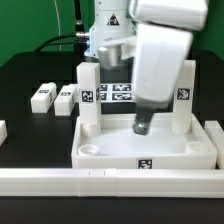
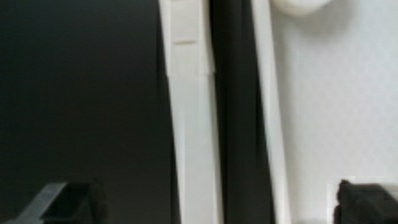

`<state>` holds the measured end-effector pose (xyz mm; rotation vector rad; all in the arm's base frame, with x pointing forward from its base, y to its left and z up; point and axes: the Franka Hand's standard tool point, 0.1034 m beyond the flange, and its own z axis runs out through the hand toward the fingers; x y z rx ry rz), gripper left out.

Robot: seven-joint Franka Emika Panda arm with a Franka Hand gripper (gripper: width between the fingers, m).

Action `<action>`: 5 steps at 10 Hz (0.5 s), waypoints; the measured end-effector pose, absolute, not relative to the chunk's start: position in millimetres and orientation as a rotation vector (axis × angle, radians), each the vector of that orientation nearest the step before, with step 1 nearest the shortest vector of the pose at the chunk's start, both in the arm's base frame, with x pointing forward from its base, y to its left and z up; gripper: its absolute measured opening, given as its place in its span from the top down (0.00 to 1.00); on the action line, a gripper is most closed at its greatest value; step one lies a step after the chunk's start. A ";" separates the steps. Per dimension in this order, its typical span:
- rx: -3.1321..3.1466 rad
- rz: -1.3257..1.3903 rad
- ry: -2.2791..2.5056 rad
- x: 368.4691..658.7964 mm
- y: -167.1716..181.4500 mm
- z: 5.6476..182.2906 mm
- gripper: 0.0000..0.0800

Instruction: Assemble desk

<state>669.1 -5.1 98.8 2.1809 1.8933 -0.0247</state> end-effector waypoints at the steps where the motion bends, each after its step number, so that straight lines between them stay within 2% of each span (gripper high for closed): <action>1: 2.189 -0.027 1.886 666.1 -8.9 98.1 0.19; 5: 2.228 -0.022 1.843 665.5 -9.0 96.5 0.19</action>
Offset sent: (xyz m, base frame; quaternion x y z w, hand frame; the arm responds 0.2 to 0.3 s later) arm 0.0000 0.0000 0.0000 0.0000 0.0000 0.0650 0.9979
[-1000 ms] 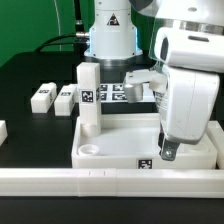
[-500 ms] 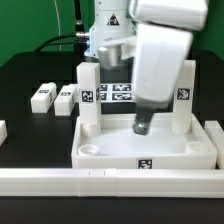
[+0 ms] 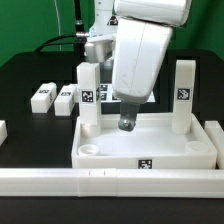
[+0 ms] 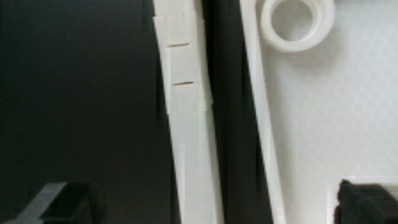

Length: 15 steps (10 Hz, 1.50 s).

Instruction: Assemble desk

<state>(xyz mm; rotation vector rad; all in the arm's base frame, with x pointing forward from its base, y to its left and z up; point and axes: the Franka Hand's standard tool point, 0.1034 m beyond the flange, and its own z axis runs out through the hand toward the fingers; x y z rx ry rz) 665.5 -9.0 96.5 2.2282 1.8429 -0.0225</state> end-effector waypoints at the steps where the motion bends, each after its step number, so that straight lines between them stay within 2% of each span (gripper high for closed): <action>1: 2.325 -0.012 1.735 663.7 -11.7 95.4 0.19; 5: 2.703 -0.095 1.203 648.4 -41.5 95.4 0.19; 9: 2.822 -0.063 0.877 648.4 -42.6 95.0 0.19; 12: 3.097 -0.076 0.291 631.7 -87.1 97.8 0.19; 15: 3.102 -0.059 -0.054 629.5 -85.3 94.0 0.19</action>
Offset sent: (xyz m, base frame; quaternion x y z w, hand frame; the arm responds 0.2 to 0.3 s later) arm -0.0115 -0.0231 0.0051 0.0951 -0.0406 0.3277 0.9391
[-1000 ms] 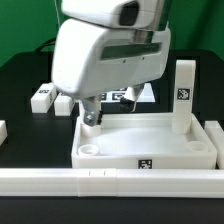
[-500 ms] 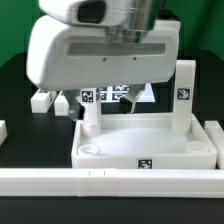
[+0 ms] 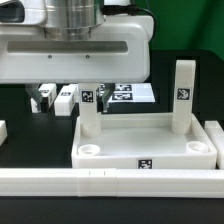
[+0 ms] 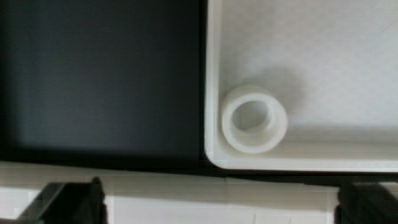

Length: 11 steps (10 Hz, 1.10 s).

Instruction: Assemble desk

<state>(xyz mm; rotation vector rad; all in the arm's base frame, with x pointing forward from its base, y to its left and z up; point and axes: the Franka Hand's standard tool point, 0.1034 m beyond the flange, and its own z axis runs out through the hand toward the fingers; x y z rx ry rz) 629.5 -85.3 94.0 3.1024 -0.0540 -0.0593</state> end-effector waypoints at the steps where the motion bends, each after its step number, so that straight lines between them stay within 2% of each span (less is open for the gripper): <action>1: 3.100 -0.059 -0.104 629.2 -86.6 93.8 0.19; 3: 3.157 -0.075 -0.286 619.6 -121.1 98.2 0.19; 6: 3.185 -0.109 -0.383 589.0 -157.8 91.1 0.19; 10: 3.181 -0.082 -0.386 590.6 -157.2 90.1 0.19; 11: 3.195 -0.099 -0.461 581.8 -167.5 89.4 0.19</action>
Offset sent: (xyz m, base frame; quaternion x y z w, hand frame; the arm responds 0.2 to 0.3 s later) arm -0.0351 -0.0419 -0.0004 0.1006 -0.0228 0.0858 0.9910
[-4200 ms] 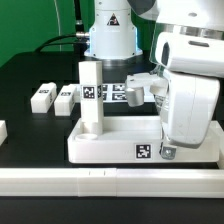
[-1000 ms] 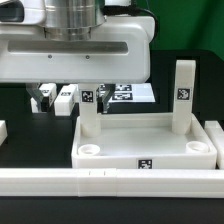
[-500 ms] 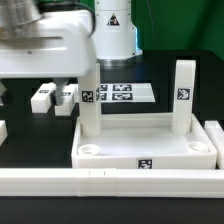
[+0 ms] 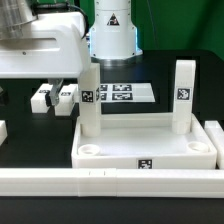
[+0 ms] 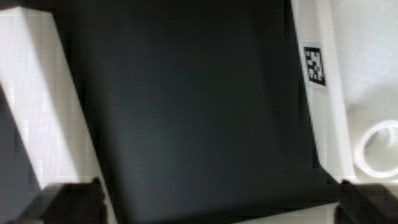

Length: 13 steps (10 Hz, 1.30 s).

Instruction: Assemble desk

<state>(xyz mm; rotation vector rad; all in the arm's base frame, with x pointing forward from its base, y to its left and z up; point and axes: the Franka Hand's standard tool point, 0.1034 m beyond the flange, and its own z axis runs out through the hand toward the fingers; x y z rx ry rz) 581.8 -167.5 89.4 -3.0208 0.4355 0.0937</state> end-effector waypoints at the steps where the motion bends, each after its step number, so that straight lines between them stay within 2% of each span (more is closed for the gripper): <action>1: -2.996 0.108 0.484 565.3 -178.2 87.5 0.19; 4: -2.967 0.182 0.520 528.9 -180.4 75.1 0.19; 8: -2.947 0.235 0.509 528.5 -177.2 74.5 0.19; 11: -2.822 0.519 0.524 502.4 -175.2 67.6 0.19; 12: -2.760 0.643 0.570 485.5 -166.3 64.7 0.19; 13: -2.728 0.748 0.586 481.3 -161.1 62.3 0.19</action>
Offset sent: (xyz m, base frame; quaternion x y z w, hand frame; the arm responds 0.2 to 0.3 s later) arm -0.0577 0.0130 -0.0146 0.0427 -0.0396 0.0627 0.9963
